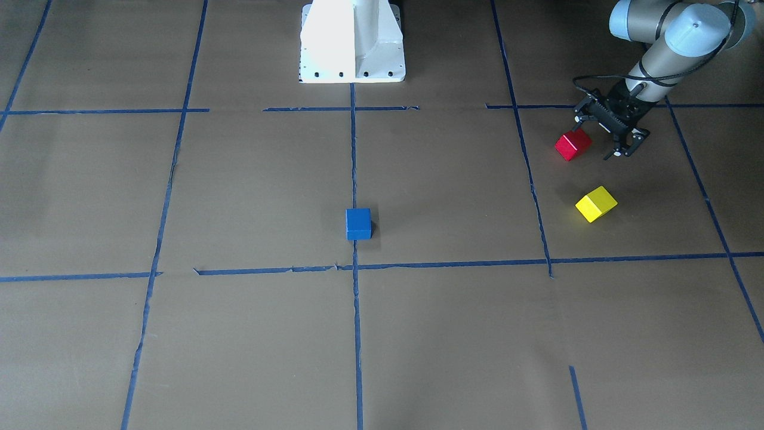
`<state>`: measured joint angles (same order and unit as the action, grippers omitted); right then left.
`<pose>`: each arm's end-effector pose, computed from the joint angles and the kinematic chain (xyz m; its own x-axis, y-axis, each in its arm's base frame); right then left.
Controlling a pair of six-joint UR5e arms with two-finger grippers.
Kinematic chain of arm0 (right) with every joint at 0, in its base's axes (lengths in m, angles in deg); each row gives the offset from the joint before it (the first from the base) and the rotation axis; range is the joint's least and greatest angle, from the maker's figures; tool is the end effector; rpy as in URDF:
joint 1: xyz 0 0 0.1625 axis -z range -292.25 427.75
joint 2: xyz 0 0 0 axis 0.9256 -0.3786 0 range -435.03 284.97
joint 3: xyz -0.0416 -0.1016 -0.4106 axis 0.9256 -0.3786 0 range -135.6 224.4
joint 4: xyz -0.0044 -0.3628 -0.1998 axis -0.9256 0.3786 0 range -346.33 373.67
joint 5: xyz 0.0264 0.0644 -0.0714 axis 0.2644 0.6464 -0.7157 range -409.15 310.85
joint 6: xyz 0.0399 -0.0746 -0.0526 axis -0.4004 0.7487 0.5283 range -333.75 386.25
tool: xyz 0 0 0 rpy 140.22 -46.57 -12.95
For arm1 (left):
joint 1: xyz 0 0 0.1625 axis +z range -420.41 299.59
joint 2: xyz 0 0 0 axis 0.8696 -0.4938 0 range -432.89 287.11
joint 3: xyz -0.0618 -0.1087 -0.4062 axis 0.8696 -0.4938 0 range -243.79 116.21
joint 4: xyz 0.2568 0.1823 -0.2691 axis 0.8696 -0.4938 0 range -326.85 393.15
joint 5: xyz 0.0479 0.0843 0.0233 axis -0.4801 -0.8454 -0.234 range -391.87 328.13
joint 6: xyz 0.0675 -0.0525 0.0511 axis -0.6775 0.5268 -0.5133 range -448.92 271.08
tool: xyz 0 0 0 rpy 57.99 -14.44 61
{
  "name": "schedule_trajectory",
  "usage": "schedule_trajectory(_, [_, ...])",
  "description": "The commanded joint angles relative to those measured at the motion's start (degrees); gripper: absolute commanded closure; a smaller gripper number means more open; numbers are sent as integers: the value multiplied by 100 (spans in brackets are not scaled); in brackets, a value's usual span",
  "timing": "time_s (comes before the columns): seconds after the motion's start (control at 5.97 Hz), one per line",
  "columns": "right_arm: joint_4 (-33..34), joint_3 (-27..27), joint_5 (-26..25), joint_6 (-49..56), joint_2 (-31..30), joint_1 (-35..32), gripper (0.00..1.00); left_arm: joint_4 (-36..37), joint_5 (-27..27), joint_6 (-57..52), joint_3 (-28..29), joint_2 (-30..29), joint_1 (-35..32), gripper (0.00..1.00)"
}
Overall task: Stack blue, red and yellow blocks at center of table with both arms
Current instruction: 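Lower the left gripper onto the red cube and close on it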
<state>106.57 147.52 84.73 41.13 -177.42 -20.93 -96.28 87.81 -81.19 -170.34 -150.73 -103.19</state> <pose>0.0551 -0.3992 0.6482 0.6911 -0.2473 0.6791 0.2074 0.9680 0.1414 0.2611 -0.3560 0.5413 0.4066 0.7966 -0.4473 -0.4792 0.6028 0.6380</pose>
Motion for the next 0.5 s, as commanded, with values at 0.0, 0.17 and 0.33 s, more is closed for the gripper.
schedule_trajectory(0.0, [0,-20,-2,6,-9,0,0,-4,12,35,12,-20,50,0])
schedule_trajectory(0.17, [0,-20,-2,6,-35,0,0,-4,12,62,20,-29,155,0])
schedule_trajectory(0.33, [0,-20,-2,6,-36,0,0,31,12,71,38,-108,243,0])
